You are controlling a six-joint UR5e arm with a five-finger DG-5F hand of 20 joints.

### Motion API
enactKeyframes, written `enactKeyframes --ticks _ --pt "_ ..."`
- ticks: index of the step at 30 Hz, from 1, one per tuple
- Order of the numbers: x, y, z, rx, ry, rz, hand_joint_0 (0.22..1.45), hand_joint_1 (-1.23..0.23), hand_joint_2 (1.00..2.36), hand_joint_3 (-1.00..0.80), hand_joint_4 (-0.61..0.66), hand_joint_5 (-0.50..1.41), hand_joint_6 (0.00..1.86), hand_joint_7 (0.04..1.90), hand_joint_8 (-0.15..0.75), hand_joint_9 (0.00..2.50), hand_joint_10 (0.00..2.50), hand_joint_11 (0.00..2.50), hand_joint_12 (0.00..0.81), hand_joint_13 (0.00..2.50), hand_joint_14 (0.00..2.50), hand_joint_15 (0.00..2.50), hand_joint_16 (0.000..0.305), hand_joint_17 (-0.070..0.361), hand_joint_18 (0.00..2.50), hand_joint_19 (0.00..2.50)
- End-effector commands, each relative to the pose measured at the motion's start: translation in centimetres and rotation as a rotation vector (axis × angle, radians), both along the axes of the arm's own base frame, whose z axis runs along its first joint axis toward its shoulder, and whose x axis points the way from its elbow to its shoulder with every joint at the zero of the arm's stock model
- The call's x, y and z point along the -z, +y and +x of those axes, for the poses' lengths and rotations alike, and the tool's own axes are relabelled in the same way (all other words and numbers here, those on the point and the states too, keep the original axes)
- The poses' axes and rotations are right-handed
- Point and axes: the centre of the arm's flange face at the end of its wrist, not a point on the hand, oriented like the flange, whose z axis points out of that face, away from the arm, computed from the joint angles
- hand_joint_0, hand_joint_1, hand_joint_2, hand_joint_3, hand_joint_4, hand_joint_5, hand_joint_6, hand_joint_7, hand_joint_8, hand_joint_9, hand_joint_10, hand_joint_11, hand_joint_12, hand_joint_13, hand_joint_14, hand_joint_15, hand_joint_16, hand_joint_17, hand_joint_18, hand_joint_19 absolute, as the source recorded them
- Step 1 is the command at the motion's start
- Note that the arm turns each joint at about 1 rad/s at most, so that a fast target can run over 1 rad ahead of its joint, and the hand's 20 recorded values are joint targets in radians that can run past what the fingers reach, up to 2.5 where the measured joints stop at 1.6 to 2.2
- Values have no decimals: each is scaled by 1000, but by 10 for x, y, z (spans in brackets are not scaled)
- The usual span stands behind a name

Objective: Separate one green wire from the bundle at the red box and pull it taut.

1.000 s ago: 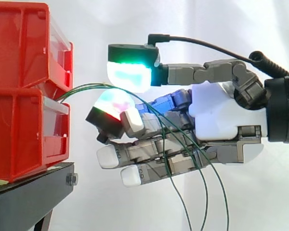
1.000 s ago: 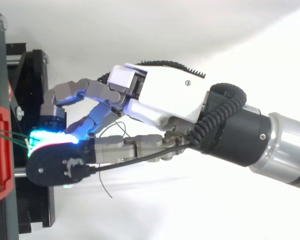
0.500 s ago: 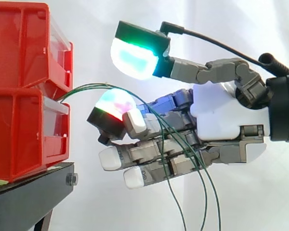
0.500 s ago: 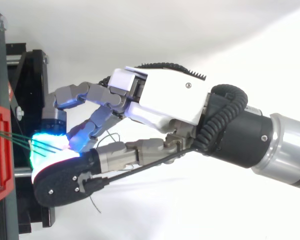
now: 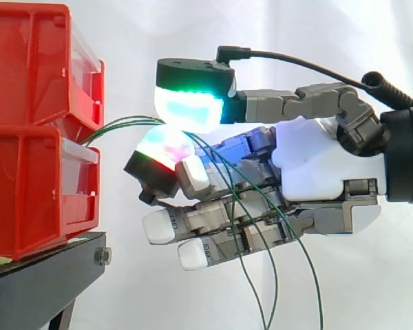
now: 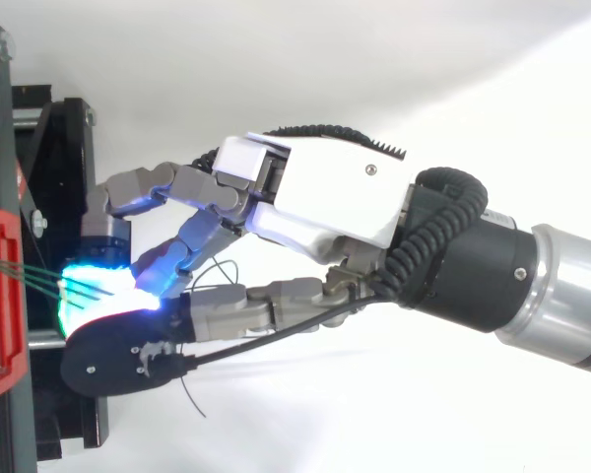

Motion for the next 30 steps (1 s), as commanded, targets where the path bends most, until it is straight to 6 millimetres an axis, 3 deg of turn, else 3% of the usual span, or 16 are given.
enactKeyframes --ticks 1,5,10,16,18,30 --pt "0 -1 0 1 1 0 627 -794 1020 -217 189 -200 834 1334 379 997 21 749 396 880 16 435 57 129 770 487" --pt "0 -1 0 1 1 0 580 -668 1000 -498 226 -192 817 1287 386 1019 21 726 404 886 15 428 58 130 772 499" --pt "0 -1 0 1 2 -1 551 -504 1000 -500 228 -162 752 1349 405 1070 20 708 414 893 16 423 60 135 788 504" --pt "0 1 0 -1 1 -2 603 -688 1021 -205 221 -177 781 1479 394 1037 21 733 413 887 15 429 59 133 770 504" --pt "0 1 0 -1 0 -1 601 -717 1023 -152 209 -188 808 1445 390 1017 21 736 410 884 15 437 59 133 769 505" --pt "0 2 0 -2 1 0 633 -780 1031 -24 13 -194 840 1408 377 1033 19 776 395 892 16 441 58 130 788 492"
